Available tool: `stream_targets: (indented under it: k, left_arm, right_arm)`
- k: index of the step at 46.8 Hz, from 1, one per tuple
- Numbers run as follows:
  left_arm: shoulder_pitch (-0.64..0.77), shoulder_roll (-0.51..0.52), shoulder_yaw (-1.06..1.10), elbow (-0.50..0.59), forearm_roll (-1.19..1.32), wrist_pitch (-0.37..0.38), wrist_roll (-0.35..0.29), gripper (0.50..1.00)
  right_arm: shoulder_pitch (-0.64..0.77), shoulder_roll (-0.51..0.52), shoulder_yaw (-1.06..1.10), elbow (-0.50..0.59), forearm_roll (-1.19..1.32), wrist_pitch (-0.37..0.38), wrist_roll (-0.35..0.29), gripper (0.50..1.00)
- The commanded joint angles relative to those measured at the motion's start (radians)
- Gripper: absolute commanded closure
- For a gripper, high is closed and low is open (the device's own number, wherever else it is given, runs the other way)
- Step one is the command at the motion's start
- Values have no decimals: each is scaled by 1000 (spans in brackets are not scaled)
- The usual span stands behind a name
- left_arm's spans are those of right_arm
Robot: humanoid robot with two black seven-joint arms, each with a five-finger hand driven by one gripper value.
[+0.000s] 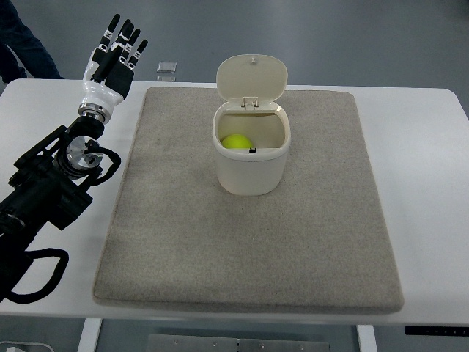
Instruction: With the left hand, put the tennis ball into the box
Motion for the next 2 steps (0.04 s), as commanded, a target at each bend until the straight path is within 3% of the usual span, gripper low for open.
stream_targets:
  k: [1, 2]
  left_arm:
    - [-2, -2, 1, 0, 0, -1, 0, 568]
    - [-2, -2, -1, 0, 0, -1, 0, 568]
  right_arm:
    - [0, 0, 2, 0, 2, 0, -1, 562]
    - [0, 0, 2, 0, 3, 0, -1, 562]
